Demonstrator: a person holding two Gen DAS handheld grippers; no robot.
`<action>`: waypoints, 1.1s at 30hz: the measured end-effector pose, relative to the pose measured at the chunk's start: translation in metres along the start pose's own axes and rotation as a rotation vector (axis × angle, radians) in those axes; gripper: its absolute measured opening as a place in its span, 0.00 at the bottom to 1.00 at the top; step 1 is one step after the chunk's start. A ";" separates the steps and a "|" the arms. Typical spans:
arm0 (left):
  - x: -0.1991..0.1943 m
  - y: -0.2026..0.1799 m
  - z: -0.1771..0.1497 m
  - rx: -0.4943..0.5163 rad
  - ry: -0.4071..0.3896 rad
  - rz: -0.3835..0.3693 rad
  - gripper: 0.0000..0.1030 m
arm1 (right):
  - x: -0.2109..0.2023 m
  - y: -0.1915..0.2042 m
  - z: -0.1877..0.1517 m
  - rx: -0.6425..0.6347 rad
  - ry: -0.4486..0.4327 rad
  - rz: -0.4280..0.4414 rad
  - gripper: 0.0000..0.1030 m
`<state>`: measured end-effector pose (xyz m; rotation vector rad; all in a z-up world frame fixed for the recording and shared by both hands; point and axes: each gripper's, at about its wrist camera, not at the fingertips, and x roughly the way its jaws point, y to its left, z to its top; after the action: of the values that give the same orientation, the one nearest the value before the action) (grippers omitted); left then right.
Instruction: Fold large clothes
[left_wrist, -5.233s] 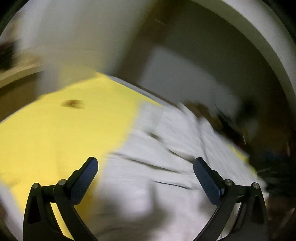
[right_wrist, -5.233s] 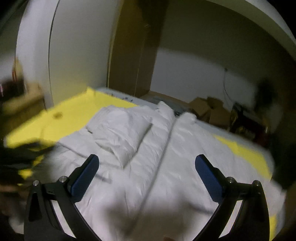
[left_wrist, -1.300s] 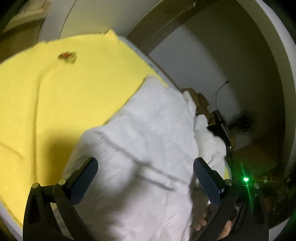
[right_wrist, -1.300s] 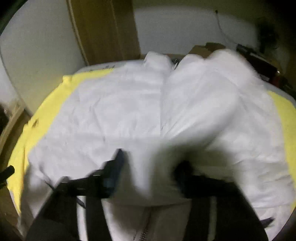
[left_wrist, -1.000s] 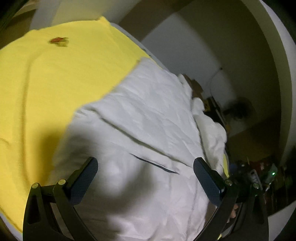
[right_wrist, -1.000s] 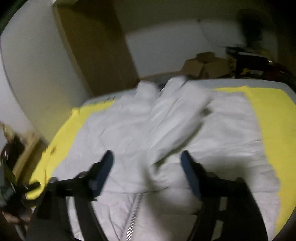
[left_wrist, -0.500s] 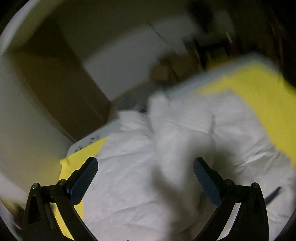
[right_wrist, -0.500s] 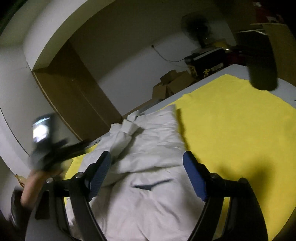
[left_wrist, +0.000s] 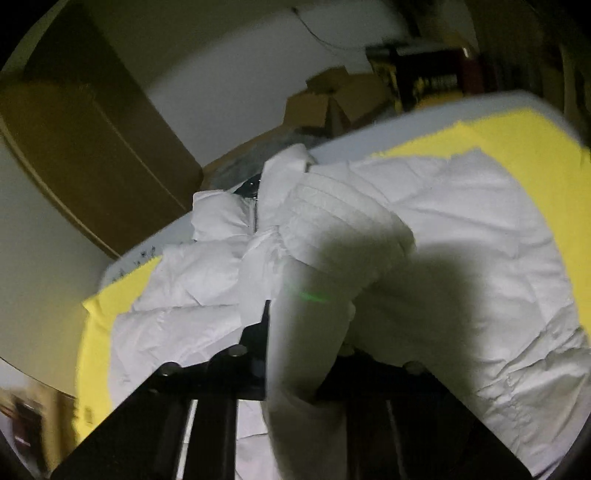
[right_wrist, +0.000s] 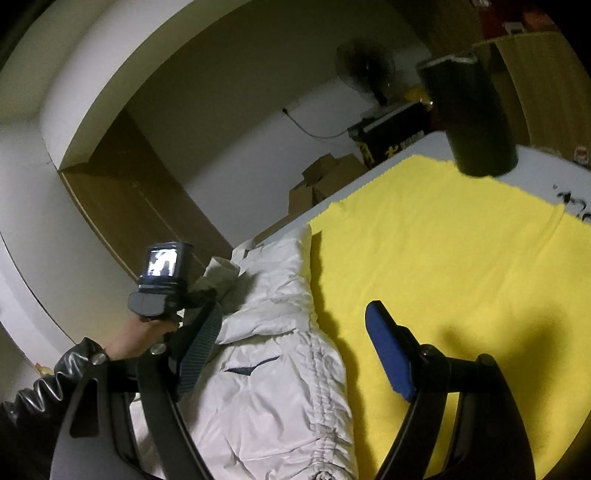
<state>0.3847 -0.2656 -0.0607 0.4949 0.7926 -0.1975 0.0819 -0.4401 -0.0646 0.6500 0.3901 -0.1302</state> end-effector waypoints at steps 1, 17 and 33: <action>-0.005 0.010 -0.003 -0.040 -0.027 -0.025 0.08 | 0.003 0.001 -0.001 0.008 0.012 0.014 0.78; 0.051 0.162 -0.206 -1.292 -0.157 -0.826 0.25 | 0.010 0.068 -0.008 -0.121 0.051 0.088 0.78; -0.131 0.287 -0.282 -0.800 -0.238 -0.354 1.00 | 0.073 0.162 -0.017 -0.248 0.190 0.151 0.78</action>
<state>0.2162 0.1217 -0.0329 -0.4221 0.6542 -0.2415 0.1827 -0.3016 -0.0146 0.4453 0.5293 0.1233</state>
